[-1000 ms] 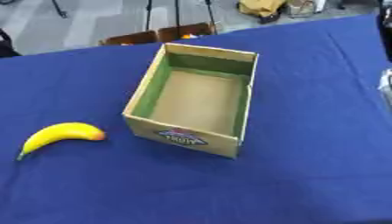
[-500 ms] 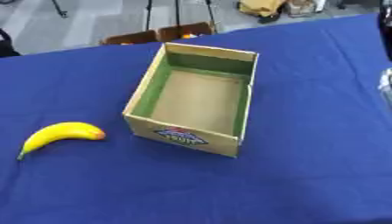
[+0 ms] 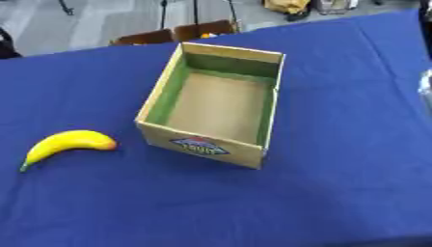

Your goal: Pick up objects on the table and place them in the box.

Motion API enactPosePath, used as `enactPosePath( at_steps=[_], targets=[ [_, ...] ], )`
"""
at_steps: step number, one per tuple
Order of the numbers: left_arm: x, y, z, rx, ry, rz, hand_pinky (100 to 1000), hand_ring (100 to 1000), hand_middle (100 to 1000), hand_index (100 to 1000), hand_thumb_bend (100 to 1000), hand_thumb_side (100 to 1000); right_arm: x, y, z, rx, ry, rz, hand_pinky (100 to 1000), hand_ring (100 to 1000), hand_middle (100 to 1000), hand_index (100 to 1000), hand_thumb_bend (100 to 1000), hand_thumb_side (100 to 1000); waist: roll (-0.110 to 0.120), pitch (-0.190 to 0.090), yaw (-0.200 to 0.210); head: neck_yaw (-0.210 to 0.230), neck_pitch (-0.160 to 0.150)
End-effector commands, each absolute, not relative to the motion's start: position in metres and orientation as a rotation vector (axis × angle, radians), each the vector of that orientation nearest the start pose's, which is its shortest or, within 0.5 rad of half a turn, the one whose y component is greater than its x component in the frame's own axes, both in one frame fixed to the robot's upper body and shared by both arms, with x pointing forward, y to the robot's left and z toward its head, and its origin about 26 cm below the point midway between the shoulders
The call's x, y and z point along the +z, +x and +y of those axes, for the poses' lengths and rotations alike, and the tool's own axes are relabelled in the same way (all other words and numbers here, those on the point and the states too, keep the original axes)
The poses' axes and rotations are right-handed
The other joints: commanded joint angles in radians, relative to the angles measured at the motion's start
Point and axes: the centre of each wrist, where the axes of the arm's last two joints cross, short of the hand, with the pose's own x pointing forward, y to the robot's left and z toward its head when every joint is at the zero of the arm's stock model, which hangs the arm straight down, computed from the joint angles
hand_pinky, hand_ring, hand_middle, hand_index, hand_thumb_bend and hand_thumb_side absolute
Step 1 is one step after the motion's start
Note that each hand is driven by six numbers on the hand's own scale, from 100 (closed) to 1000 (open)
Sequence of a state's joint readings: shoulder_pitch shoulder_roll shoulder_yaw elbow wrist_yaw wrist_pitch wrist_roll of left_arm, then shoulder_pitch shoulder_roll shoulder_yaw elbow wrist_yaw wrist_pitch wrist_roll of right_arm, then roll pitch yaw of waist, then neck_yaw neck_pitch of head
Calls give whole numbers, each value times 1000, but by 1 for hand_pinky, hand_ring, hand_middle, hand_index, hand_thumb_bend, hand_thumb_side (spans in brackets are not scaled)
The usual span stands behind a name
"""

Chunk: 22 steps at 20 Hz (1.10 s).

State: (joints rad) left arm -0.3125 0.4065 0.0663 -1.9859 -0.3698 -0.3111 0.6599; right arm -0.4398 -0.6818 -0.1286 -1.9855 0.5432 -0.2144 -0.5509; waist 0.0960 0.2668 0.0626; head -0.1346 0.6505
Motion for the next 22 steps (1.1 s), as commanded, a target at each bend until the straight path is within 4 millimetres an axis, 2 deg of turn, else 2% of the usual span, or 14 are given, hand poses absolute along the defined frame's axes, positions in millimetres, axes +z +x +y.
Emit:
enactPosePath(
  at_steps=[1,5,11,17,20,22],
  targets=[
    [227,296,299,-26,-1124,3213,691,884,838,927,100,1000,306,291,-322,-353,1400,2802,717,884,881,931,100,1000,-2,-16,2,0,2],
    [229,293,311,183,-1260,3213,654,861,830,920,100,1000,306,291,-322,-361,1402,2799,717,882,880,931,100,1000,4,-12,2,4,-10],
    [233,287,323,587,-1470,3146,591,807,824,924,104,1000,306,291,-323,-372,1406,2795,718,882,880,930,100,1000,11,-7,0,8,-22],
    [238,284,332,980,-1666,3012,561,777,849,966,173,1000,306,291,-322,-379,1408,2795,718,882,879,930,100,1000,14,-5,-5,11,-27],
    [237,284,335,1168,-1753,2940,519,733,837,955,178,1000,306,291,-322,-379,1404,2799,718,882,880,930,100,1000,13,-6,-7,14,-21],
    [237,286,336,1269,-1804,2897,459,672,822,942,181,1000,307,291,-321,-380,1400,2801,718,881,880,930,100,1000,11,-7,-9,17,-16]
  ],
)
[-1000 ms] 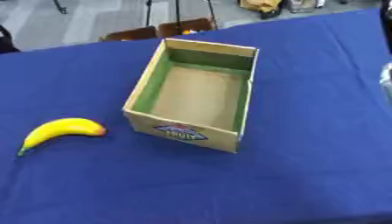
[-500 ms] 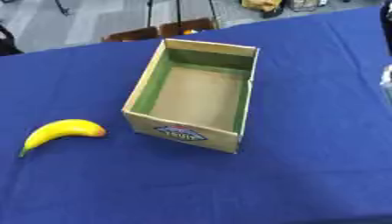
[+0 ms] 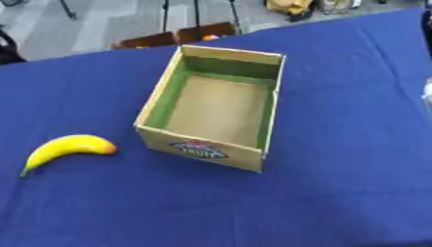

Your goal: Pick up objects on the table and place them in the box.

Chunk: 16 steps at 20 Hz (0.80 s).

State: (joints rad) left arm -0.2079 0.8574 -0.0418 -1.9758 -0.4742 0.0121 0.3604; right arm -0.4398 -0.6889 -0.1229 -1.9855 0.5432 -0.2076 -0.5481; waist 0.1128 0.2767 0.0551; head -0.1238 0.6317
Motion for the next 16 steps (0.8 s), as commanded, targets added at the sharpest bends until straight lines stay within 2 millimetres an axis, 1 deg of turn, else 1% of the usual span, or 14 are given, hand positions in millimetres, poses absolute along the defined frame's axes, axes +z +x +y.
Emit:
enactPosePath(
  at_steps=[1,2,3,4,5,8,9,10,11,12,13,15,16],
  targets=[
    [238,286,335,-942,1315,-2076,443,652,816,943,182,1000,307,291,-321,-380,1398,2802,718,881,880,930,100,1000,-7,-18,-2,7,4],
    [238,287,334,-964,1318,-2049,392,598,809,951,178,1000,307,291,-321,-380,1397,2802,718,881,880,930,100,1000,-8,-18,-3,9,4],
    [238,287,333,-986,1320,-2022,392,598,809,951,178,1000,307,291,-320,-380,1395,2803,718,881,880,930,100,1000,-8,-18,-5,11,4],
    [237,288,333,-1010,1320,-1992,253,490,807,972,188,1000,307,292,-320,-382,1392,2803,718,881,880,930,100,1000,-9,-17,-7,14,2],
    [236,289,332,-1034,1316,-1959,217,457,811,984,208,1000,308,292,-320,-384,1389,2804,718,881,880,930,100,1000,-9,-17,-8,17,-1],
    [231,293,329,-1095,1282,-1869,152,387,811,1000,239,1000,308,292,-319,-388,1383,2807,719,881,879,930,100,1000,-9,-15,-12,24,-13],
    [229,293,326,-1110,1263,-1847,132,374,808,1000,234,1000,308,292,-318,-390,1380,2807,719,881,880,930,100,1000,-9,-15,-14,26,-17],
    [228,293,324,-1125,1244,-1824,100,347,787,1000,213,964,309,292,-318,-391,1377,2808,719,881,880,930,100,1000,-9,-14,-15,28,-21],
    [228,293,323,-1138,1224,-1802,100,335,778,1000,211,939,309,292,-318,-393,1375,2809,719,881,879,930,100,1000,-9,-13,-16,29,-24],
    [227,293,321,-1149,1206,-1778,100,319,771,1000,233,916,309,292,-317,-394,1373,2810,719,881,879,930,100,1000,-9,-13,-17,30,-26],
    [226,293,320,-1159,1188,-1754,100,316,771,1000,238,913,309,292,-317,-395,1371,2811,719,881,879,930,100,1000,-9,-13,-18,31,-29],
    [226,294,318,-1177,1163,-1703,100,281,785,1000,261,899,309,292,-316,-397,1367,2814,720,881,879,930,100,1000,-8,-13,-20,33,-34],
    [225,294,318,-1186,1154,-1678,100,253,810,1000,262,888,309,293,-316,-398,1364,2815,720,881,879,930,100,1000,-8,-13,-21,34,-36]
  ],
)
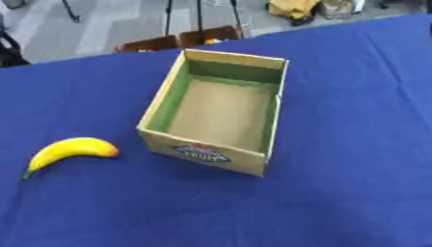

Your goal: Pick up objects on the table and place them in the box.

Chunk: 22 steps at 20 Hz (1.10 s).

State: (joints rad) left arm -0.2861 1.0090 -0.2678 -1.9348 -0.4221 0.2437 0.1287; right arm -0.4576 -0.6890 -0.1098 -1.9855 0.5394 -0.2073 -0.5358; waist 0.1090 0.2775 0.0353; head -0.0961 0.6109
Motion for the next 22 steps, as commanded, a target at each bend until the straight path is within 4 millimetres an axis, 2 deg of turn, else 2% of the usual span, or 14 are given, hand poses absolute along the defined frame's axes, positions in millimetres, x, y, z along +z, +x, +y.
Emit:
enactPosePath(
  at_steps=[1,7,9,13,19,22],
  targets=[
    [225,294,316,-1194,1144,-1655,100,246,818,997,252,882,309,293,-316,-399,1362,2816,720,881,879,930,100,1000,-4,-14,-2,7,-17],
    [228,295,300,-1239,1048,-1564,100,299,868,980,238,857,309,293,-314,-402,1352,2824,721,881,879,930,100,1000,-3,-16,-9,14,-16],
    [230,296,294,-1251,1013,-1537,100,290,882,977,236,831,309,293,-313,-404,1348,2827,721,881,879,930,100,1000,-2,-17,-12,18,-15],
    [234,301,286,-1260,981,-1474,100,193,869,965,245,747,309,294,-313,-409,1343,2833,722,881,878,930,100,1000,1,-17,-17,22,-13],
    [240,313,275,-1289,939,-1413,100,215,859,944,314,655,308,294,-312,-409,1341,2839,723,881,877,929,100,1000,6,-18,-20,23,-14],
    [239,323,274,-1323,925,-1378,100,231,865,958,303,626,308,294,-312,-409,1339,2842,723,881,876,929,100,1000,8,-19,-21,24,-14]
  ],
)
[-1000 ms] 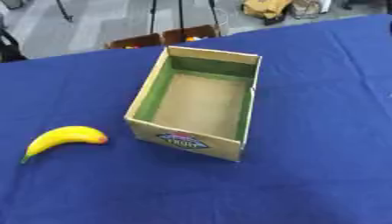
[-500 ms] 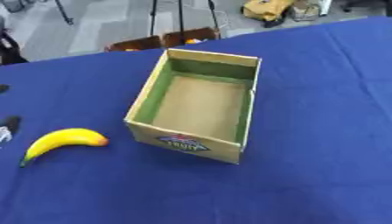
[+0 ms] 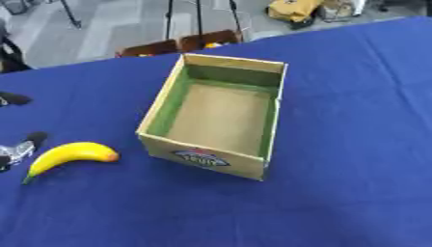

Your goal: Pick up objects on the table and place them in the box.

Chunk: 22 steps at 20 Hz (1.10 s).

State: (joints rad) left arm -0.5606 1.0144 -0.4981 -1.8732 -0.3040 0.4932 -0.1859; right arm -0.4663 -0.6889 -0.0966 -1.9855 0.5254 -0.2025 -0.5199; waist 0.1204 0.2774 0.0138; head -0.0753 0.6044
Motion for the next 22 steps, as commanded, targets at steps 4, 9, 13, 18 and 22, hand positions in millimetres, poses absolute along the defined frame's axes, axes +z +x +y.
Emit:
enactPosePath(
  at_steps=[4,9,13,18,22],
  targets=[
    [230,338,276,-1369,899,-1309,100,257,883,977,283,582,308,294,-311,-404,1337,2845,723,880,874,929,100,1000,-2,-17,-4,9,-10],
    [223,356,279,-1410,868,-1237,100,242,893,986,269,557,307,294,-312,-396,1337,2847,723,879,873,928,100,1000,0,-16,-7,11,-13],
    [247,367,278,-1549,776,-1074,100,269,927,1000,612,674,306,294,-312,-391,1341,2849,722,878,871,926,100,1000,1,-17,-5,8,-13],
    [266,372,277,-1657,784,-952,100,267,928,1000,720,720,306,294,-313,-384,1344,2849,722,877,869,925,100,1000,4,-15,-6,6,-15],
    [263,378,280,-1660,789,-929,100,264,924,1000,637,681,306,294,-313,-379,1345,2849,722,877,868,924,100,1000,5,-13,-8,4,-18]
  ],
)
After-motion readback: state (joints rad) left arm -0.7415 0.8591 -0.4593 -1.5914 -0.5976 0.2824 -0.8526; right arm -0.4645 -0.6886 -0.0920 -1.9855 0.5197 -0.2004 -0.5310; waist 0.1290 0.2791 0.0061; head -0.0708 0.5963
